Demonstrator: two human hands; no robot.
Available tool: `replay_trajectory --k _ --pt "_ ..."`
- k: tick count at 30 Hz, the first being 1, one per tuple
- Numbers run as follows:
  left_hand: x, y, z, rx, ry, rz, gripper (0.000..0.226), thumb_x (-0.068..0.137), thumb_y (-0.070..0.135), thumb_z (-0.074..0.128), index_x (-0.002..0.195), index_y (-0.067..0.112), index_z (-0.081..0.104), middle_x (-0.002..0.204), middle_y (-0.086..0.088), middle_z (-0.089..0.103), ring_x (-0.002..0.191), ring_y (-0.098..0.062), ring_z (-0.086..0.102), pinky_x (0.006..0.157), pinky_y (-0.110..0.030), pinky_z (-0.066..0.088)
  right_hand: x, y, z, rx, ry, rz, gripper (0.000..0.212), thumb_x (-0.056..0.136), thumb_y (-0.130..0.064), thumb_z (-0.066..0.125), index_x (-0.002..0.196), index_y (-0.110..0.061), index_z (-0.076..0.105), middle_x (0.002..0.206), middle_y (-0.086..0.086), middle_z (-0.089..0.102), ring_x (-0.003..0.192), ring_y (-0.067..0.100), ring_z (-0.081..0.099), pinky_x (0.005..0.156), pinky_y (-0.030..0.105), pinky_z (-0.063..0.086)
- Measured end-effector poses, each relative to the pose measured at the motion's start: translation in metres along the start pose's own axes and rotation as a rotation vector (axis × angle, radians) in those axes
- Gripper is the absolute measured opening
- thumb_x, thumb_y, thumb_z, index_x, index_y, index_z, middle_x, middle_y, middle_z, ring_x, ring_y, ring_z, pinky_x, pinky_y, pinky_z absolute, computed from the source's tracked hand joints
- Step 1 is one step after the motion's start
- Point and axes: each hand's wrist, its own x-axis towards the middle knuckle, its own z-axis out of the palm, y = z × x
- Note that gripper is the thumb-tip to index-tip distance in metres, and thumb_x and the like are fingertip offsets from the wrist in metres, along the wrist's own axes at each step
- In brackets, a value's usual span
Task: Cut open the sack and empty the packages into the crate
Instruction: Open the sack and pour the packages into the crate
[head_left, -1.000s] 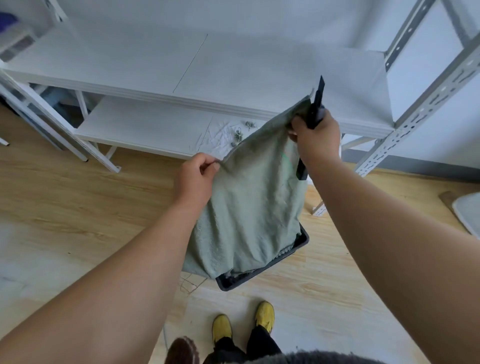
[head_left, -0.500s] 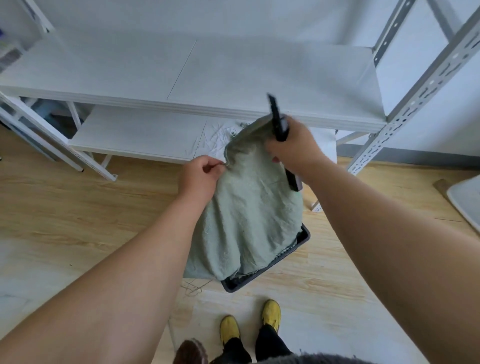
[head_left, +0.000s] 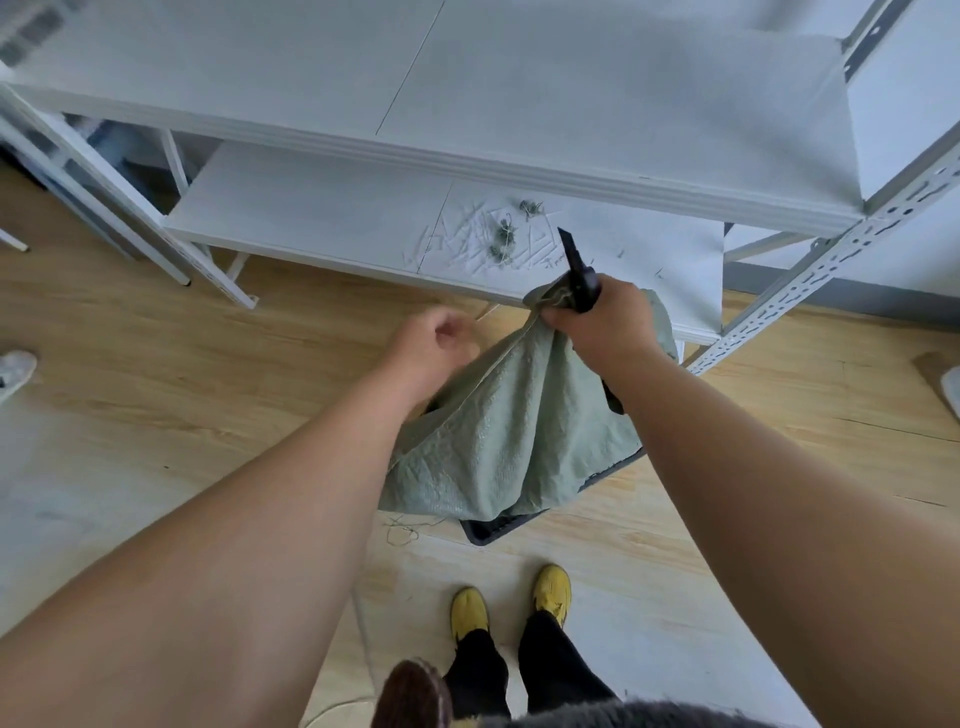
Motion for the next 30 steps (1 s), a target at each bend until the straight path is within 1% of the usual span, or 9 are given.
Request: replay_trajectory --k 5,7,9,11,15,20,24,27,30 --pt "-0.014 -0.048 0.038 0.295 -0.179 -0.139 0.04 0.088 0.027 0.067 0.125 0.017 0.057 0.118 0.001 0.062 0.102 -0.022 0.062 0.085 -0.033 0.047 -0.002 -0.001 -0.005 0.007 -0.013 -0.024 0.018 0.085 -0.023 0.07 0.077 -0.024 0.055 0.072 -0.004 0.057 0.075 0.022 0.061 0.052 0.024 0.039" --pt "-0.013 -0.052 0.047 0.39 -0.074 -0.141 0.012 0.094 0.027 0.059 0.092 0.015 0.059 0.08 -0.001 0.058 0.069 -0.019 0.055 0.06 -0.026 0.038 -0.002 0.001 -0.004 0.016 -0.009 -0.022 0.016 0.084 -0.023 0.071 0.078 -0.022 0.057 0.074 -0.002 0.06 0.079 0.026 0.065 0.057 0.026 0.046" --pt "-0.007 -0.049 0.045 0.433 0.06 -0.133 0.032 0.096 0.026 0.053 0.069 0.014 0.041 0.061 -0.001 0.04 0.055 -0.019 0.039 0.051 -0.026 0.025 0.0 0.002 -0.007 0.057 0.049 -0.006 0.014 0.082 -0.024 0.073 0.081 -0.018 0.06 0.08 0.004 0.065 0.083 0.03 0.067 0.072 0.04 0.056" --pt "-0.001 -0.037 0.038 0.334 0.153 -0.075 0.029 0.095 0.025 0.053 0.071 0.01 0.047 0.063 -0.006 0.048 0.06 -0.023 0.045 0.054 -0.028 0.029 0.004 -0.001 -0.014 0.099 0.16 -0.003 0.017 0.08 -0.025 0.074 0.08 -0.019 0.058 0.084 0.007 0.067 0.084 0.032 0.067 0.081 0.047 0.055" --pt "0.003 0.008 0.027 0.052 0.391 0.12 0.025 0.09 0.03 0.062 0.071 0.015 0.058 0.066 0.001 0.056 0.061 -0.018 0.05 0.055 -0.028 0.033 0.009 -0.011 -0.033 0.227 0.352 0.002 0.029 0.082 -0.028 0.069 0.067 -0.031 0.044 0.084 0.001 0.069 0.081 0.025 0.067 0.074 0.036 0.051" --pt "0.004 0.032 0.021 0.037 0.394 0.194 0.031 0.088 0.029 0.066 0.063 0.02 0.049 0.056 0.009 0.044 0.052 -0.01 0.04 0.05 -0.024 0.029 0.013 -0.021 -0.052 0.262 0.399 -0.032 0.029 0.082 -0.026 0.068 0.067 -0.031 0.044 0.08 -0.002 0.065 0.079 0.024 0.062 0.075 0.035 0.051" --pt "0.003 0.037 0.024 0.086 0.307 0.218 0.026 0.087 0.03 0.067 0.075 0.007 0.061 0.063 0.002 0.052 0.058 -0.015 0.045 0.058 -0.027 0.035 0.012 -0.018 -0.059 0.178 0.35 -0.069 0.018 0.084 -0.028 0.067 0.076 -0.027 0.05 0.085 -0.001 0.066 0.083 0.022 0.062 0.075 0.034 0.051" --pt "0.005 0.041 0.023 0.002 0.457 0.248 0.029 0.086 0.027 0.068 0.068 0.009 0.053 0.058 0.007 0.044 0.054 -0.009 0.039 0.052 -0.024 0.031 0.015 -0.017 -0.066 0.248 0.434 -0.082 0.023 0.085 -0.025 0.067 0.072 -0.029 0.048 0.078 -0.007 0.06 0.08 0.018 0.057 0.069 0.025 0.046" --pt "0.007 0.045 0.024 0.063 0.337 0.201 0.026 0.085 0.029 0.068 0.069 0.011 0.057 0.058 0.008 0.047 0.059 -0.016 0.045 0.057 -0.026 0.034 0.014 -0.014 -0.065 0.157 0.331 -0.073 0.029 0.085 -0.027 0.067 0.067 -0.03 0.044 0.08 -0.003 0.065 0.081 0.02 0.061 0.067 0.026 0.047"
